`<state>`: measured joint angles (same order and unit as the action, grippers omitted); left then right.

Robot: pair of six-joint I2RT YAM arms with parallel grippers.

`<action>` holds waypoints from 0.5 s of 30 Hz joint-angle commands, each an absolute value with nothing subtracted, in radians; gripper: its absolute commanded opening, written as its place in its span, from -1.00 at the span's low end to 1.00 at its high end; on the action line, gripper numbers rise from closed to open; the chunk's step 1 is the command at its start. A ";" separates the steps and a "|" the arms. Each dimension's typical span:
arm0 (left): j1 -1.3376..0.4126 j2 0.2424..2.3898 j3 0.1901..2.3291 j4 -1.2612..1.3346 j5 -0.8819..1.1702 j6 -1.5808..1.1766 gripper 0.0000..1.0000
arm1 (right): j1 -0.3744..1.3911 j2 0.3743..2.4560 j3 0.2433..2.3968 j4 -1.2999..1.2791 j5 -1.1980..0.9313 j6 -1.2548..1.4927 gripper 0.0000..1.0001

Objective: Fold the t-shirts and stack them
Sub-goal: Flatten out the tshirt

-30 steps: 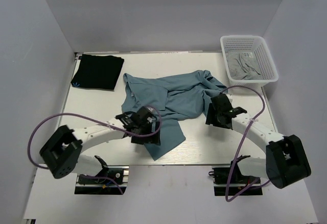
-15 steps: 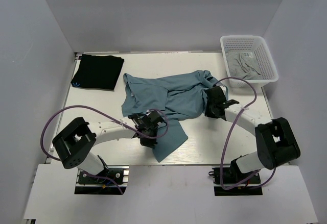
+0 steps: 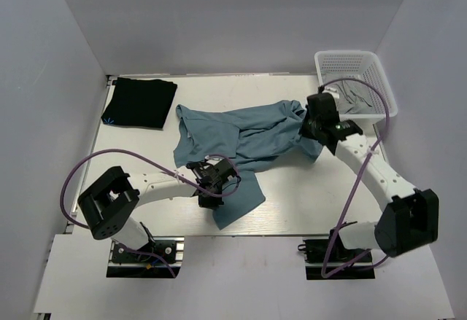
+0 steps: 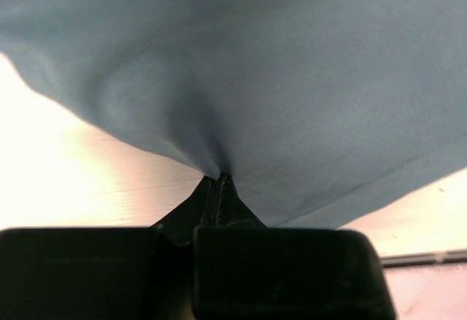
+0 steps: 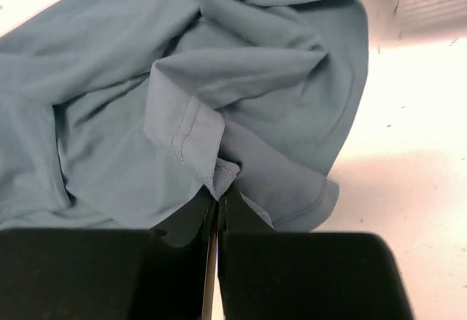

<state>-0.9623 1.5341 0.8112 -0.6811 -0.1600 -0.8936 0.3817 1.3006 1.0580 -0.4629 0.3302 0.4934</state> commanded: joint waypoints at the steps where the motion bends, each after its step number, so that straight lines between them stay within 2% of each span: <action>1: -0.946 1.595 0.724 -0.822 -0.354 -0.894 -1.00 | 0.356 1.385 1.203 -0.508 0.354 0.468 -1.00; 8: -0.946 1.586 0.724 -0.896 -0.383 -0.959 -1.00 | 0.299 1.621 1.523 -0.541 0.351 0.407 -1.00; 15: -0.937 1.574 0.733 -0.931 -0.394 -1.006 -1.00 | 0.247 1.837 1.695 -0.571 0.301 0.376 -1.00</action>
